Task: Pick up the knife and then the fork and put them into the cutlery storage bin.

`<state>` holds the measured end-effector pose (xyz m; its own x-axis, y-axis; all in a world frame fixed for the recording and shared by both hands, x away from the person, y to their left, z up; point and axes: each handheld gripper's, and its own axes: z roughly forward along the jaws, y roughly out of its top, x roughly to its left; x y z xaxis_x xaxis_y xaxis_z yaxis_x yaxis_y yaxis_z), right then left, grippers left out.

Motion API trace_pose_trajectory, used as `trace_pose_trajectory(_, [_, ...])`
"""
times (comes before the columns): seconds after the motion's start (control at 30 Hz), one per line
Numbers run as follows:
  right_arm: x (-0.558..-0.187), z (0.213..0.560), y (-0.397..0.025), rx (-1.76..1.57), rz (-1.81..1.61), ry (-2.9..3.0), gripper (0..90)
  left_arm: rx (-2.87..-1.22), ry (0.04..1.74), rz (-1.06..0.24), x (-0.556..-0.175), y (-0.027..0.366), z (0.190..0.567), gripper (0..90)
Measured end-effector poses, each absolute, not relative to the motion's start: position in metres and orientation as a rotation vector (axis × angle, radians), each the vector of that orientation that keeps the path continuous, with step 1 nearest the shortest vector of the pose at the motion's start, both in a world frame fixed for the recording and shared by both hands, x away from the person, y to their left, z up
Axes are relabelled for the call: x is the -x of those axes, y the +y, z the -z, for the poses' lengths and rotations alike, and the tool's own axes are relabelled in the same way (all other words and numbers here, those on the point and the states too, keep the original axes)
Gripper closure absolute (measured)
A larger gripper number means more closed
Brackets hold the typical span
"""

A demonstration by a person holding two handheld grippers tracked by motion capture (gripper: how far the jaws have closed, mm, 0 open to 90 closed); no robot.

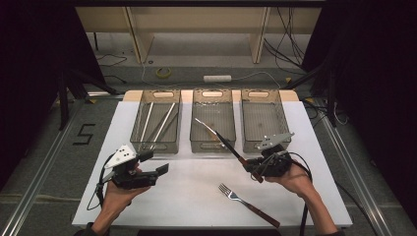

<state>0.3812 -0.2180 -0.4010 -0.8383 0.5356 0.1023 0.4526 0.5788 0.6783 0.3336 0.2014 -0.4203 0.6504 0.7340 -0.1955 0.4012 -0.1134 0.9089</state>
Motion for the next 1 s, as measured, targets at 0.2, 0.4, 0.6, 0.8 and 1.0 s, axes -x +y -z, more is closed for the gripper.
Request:
trace_pose_trajectory(0.2, [-0.388, 0.395, -0.218, -0.892, -1.146, 2.632, 77.0, -1.733, 0.927, -0.367, -0.333, 0.202, 0.420, 20.9])
trace_pose_trajectory(0.4, [-0.396, 0.389, -0.217, -0.931, -1.183, 2.582, 77.0, -1.735, 0.925, -0.370, -0.333, 0.202, 0.420, 20.9])
trace_pose_trajectory(0.6, [-0.402, 0.384, -0.217, -0.977, -1.202, 2.540, 77.0, -1.727, 0.932, -0.371, -0.334, 0.203, 0.421, 20.9])
trace_pose_trajectory(0.8, [-0.409, 0.382, -0.219, -1.009, -1.197, 2.509, 77.0, -1.730, 0.930, -0.373, -0.334, 0.202, 0.421, 20.9])
trace_pose_trajectory(1.0, [-0.417, 0.380, -0.218, -1.039, -1.198, 2.486, 77.0, -1.724, 0.934, -0.374, -0.334, 0.203, 0.421, 20.9])
